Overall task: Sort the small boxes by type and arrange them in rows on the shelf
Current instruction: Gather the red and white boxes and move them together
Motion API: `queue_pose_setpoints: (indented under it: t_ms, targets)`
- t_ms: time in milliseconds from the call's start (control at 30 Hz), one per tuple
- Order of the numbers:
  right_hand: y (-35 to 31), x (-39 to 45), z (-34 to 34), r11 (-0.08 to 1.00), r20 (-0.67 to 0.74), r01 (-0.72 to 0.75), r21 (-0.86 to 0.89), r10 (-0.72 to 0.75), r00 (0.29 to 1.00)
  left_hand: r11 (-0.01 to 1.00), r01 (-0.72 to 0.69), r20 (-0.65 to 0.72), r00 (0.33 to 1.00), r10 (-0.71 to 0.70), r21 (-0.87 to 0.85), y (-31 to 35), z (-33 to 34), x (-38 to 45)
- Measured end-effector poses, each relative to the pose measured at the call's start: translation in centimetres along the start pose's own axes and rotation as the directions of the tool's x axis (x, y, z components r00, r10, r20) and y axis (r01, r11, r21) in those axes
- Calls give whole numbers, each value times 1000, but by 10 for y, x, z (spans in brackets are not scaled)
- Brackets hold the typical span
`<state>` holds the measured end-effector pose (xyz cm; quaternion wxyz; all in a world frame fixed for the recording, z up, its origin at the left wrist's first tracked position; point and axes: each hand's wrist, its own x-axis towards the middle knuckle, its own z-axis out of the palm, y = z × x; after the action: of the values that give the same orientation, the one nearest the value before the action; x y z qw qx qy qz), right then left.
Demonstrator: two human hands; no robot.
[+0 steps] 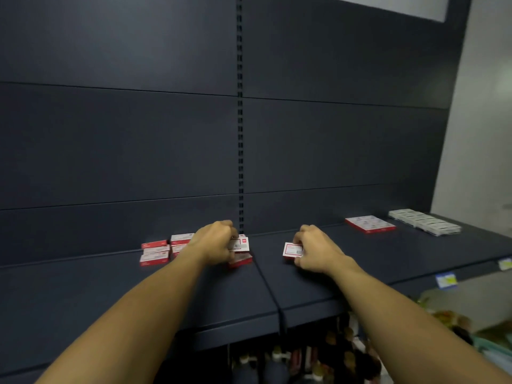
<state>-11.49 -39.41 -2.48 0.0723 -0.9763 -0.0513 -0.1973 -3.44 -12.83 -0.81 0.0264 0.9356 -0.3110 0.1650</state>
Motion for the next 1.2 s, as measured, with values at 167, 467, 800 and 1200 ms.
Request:
queue_pose_setpoints:
  t_ms: [167,467,800,1200]
  targets:
    - [68,-39,-23,991,21,-125,-40,126,992,998,-64,-4,998,63,-12,66,8,27]
    - [159,-101,-60,978,6,-205,-49,205,979,988,-148,-4,989,148,-32,178,15,59]
    - [231,-139,-99,975,-31,-200,-91,198,980,972,-217,-37,976,215,-86,277,28,99]
    - [299,-128,-105,968,-102,-232,-95,222,970,948,-262,-87,964,250,-178,338,46,170]
